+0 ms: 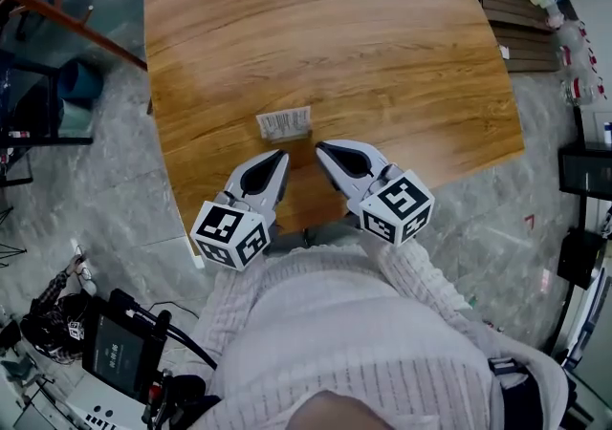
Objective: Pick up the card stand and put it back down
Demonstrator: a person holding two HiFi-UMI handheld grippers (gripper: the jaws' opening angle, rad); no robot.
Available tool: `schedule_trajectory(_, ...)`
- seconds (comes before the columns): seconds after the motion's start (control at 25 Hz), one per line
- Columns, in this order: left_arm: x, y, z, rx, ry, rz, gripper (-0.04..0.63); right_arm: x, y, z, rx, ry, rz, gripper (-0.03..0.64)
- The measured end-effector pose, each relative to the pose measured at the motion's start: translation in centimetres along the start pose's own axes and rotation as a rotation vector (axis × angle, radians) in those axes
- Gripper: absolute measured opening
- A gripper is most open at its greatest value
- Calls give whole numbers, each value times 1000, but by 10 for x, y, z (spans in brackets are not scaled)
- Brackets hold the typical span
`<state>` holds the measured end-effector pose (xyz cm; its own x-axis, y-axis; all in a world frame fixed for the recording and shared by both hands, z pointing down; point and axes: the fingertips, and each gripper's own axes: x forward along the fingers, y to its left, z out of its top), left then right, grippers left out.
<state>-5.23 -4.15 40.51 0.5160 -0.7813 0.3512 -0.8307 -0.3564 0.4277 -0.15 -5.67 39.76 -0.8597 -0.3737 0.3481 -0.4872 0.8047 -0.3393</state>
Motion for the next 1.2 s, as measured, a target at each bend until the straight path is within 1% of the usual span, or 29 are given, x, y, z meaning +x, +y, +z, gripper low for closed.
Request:
schedule_trajectory(0.24, 5, 15, -12, -11, 27, 9, 8, 6, -12, -8, -5, 21, -19, 2)
schedule_trajectory(0.32, 8, 24, -19, -26, 36, 16, 8, 12, -17, -15, -1, 40, -19, 28)
schedule_trajectory(0.48, 14, 37, -32, -45, 59, 16, 13, 21, -24, -30, -4, 77, -21, 53)
schedule_trajectory(0.52, 15, 39, -34, -45, 63, 21, 23, 23, -24, -33, -5, 86, -19, 65)
schedule_trajectory(0.64, 13, 46, -36, -28, 68, 50, 85, 27, -26, -40, -1, 112, -5, 80)
schedule_trajectory(0.8, 15, 61, -43, -12, 92, 105, 116, 34, -35, -50, -30, 159, -8, 137)
schedule_trajectory(0.84, 16, 66, -46, -7, 101, 118, 133, 37, -38, -53, -31, 166, -12, 145)
schedule_trajectory(0.96, 18, 75, -50, 12, 119, 134, 165, 45, -43, -58, -48, 185, -18, 180)
schedule_trajectory(1.12, 27, 79, -52, 67, 150, 133, 237, 56, -45, -65, -112, 231, -15, 214)
schedule_trajectory(1.2, 31, 83, -54, 107, 162, 136, 256, 64, -46, -72, -135, 253, -15, 243)
